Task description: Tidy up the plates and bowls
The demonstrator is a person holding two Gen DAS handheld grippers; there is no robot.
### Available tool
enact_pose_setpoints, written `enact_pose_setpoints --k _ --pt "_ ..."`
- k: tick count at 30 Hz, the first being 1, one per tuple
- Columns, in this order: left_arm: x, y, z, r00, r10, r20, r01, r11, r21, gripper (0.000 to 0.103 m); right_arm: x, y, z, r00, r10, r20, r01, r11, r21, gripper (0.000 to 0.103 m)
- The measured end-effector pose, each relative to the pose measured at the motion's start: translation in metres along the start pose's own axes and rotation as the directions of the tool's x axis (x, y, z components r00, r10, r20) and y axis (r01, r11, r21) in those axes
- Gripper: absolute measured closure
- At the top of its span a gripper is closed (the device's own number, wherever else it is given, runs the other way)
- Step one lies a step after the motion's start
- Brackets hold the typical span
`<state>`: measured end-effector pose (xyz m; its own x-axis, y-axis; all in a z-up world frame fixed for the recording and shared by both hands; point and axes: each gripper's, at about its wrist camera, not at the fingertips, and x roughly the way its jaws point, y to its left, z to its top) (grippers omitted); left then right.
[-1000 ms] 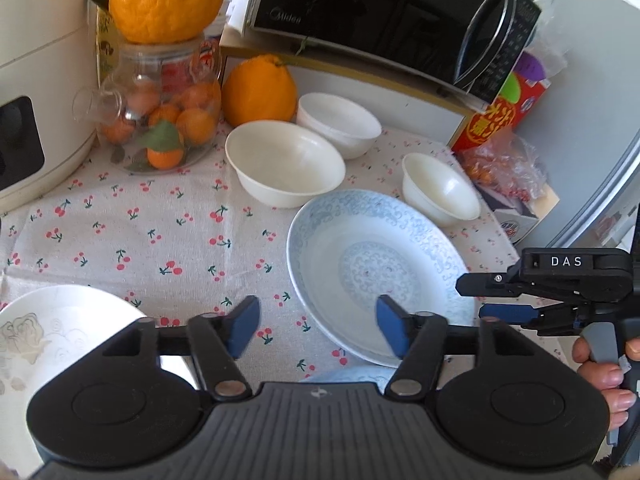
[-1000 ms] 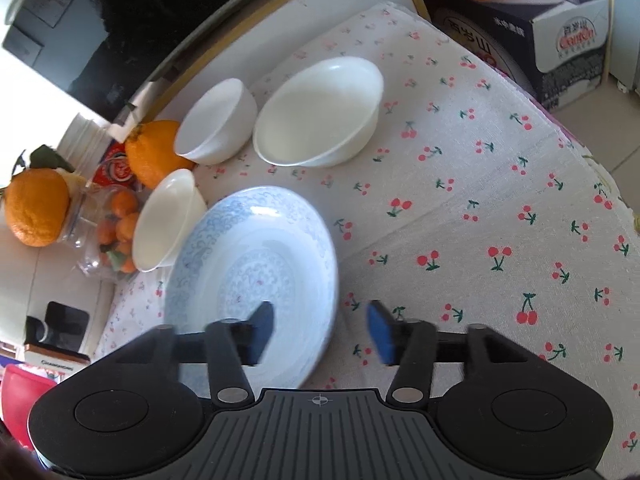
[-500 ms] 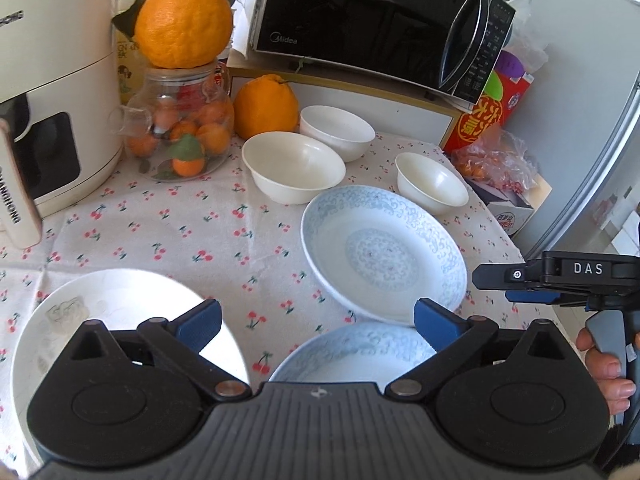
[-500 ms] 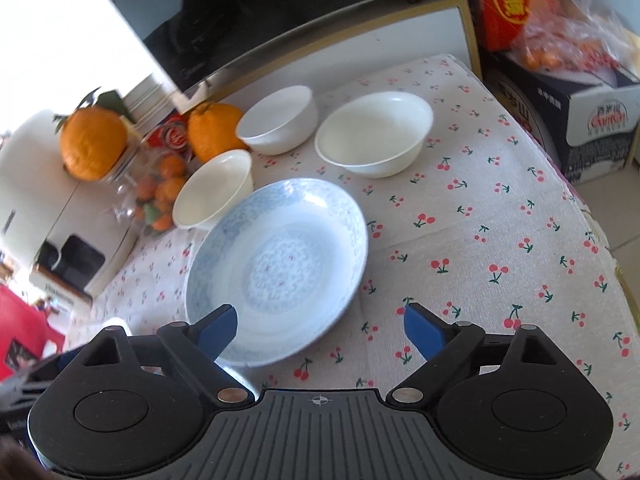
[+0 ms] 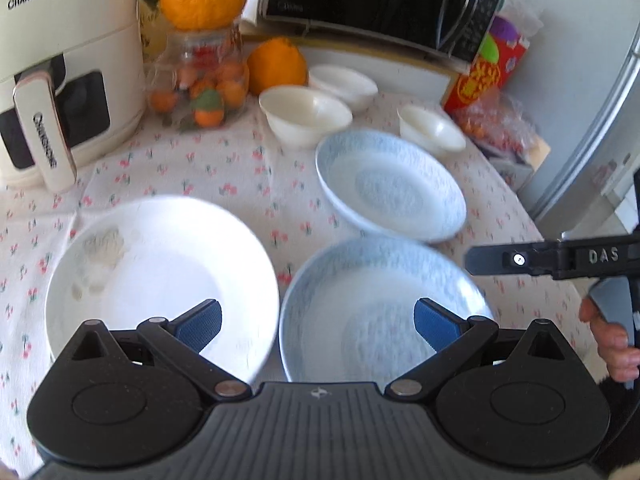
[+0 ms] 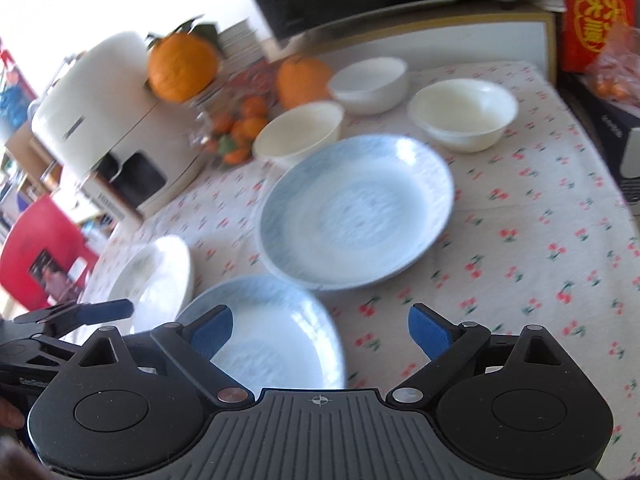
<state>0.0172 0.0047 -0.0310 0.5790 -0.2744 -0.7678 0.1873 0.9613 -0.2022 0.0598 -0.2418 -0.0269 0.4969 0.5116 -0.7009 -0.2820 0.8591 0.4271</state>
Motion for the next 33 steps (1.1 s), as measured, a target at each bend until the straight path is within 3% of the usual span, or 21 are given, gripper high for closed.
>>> enact_pose_setpoints --k 11,18,27,33 --pt "-0.003 0.004 -0.011 0.982 -0.144 -0.12 0.13 0.985 -0.116 0.001 0.02 0.016 -0.011 0.989 0.044 -0.139 -0.042 0.999 0.017 0.007" --pt "0.01 0.009 -0.017 0.967 -0.178 -0.184 0.141 0.97 -0.195 0.005 0.03 0.019 -0.013 0.985 0.027 -0.172 -0.027 1.0 0.005 0.007" --pt "0.016 0.011 -0.02 0.968 -0.154 -0.196 0.112 0.972 -0.208 0.032 0.036 0.021 -0.017 0.98 0.014 -0.197 -0.018 1.0 -0.018 0.007" --pt "0.02 0.016 -0.022 0.97 -0.142 -0.199 0.098 0.971 -0.217 0.057 0.035 0.021 -0.019 0.981 0.006 -0.193 -0.009 1.0 -0.018 0.008"
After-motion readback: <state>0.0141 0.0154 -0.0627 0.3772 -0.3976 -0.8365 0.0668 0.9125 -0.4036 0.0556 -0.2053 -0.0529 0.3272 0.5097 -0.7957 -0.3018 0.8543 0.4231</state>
